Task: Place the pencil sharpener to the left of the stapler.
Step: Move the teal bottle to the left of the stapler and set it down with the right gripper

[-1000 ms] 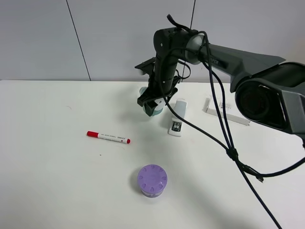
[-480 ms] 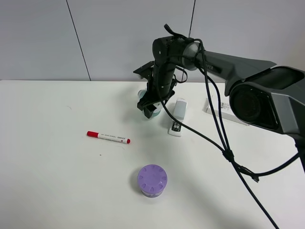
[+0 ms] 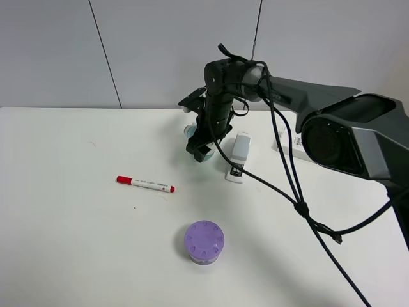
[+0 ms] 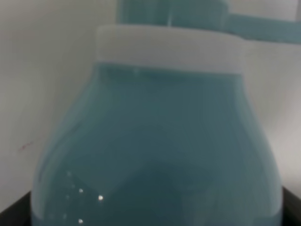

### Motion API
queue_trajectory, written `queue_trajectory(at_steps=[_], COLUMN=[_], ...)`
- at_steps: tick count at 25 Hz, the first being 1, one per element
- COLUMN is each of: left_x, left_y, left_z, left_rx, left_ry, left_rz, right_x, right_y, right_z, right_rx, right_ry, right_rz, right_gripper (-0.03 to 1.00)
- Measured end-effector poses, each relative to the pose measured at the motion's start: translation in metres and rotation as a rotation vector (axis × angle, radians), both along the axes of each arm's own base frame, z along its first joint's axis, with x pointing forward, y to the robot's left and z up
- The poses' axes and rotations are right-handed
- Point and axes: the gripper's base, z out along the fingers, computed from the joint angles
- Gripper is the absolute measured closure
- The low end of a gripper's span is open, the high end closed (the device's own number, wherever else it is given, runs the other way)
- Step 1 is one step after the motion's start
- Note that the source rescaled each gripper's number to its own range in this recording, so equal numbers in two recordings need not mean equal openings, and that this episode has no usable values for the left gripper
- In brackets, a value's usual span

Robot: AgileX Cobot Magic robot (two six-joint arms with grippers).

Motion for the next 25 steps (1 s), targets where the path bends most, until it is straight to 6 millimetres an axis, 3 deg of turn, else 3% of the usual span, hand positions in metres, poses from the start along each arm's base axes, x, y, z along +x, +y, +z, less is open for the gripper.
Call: queue_trajectory(at_steps=[12, 13, 14, 15, 16, 17, 21, 25], left_x=[0.0000, 0.0000, 0.0000, 0.0000, 0.0000, 0.0000, 0.0000, 0.0000], left_y=[0.0000, 0.0000, 0.0000, 0.0000, 0.0000, 0.0000, 0.0000, 0.0000], left_z=[0.0000, 0.0000, 0.0000, 0.0000, 0.0000, 0.0000, 0.0000, 0.0000], left_rx=[0.000, 0.000, 0.000, 0.000, 0.000, 0.000, 0.000, 0.000], left_ry=[0.000, 0.000, 0.000, 0.000, 0.000, 0.000, 0.000, 0.000], left_rz=[0.000, 0.000, 0.000, 0.000, 0.000, 0.000, 0.000, 0.000], right_x=[0.0013, 0.0017, 0.0023, 0.0026, 0.0023, 0.0019, 0.0015, 0.0003], right_y=[0.0000, 0.0001, 0.0003, 0.0005, 0.0010, 0.0016, 0.0022, 0.0022], right_z=[-0.0018, -0.0017, -0.0016, -0.0016, -0.0015, -0.0015, -0.0014, 0.0045], right_rx=[-0.006, -0.006, -0.003, -0.002, 0.005, 0.012, 0.020, 0.025], right_ry=[-0.016, -0.021, -0.028, -0.031, -0.027, -0.023, -0.017, -0.013], right_rz=[0.032, 0.033, 0.032, 0.032, 0.030, 0.027, 0.024, 0.024], right_gripper=[0.94, 0.84, 0.68, 0.42, 0.24, 0.13, 0.01, -0.02])
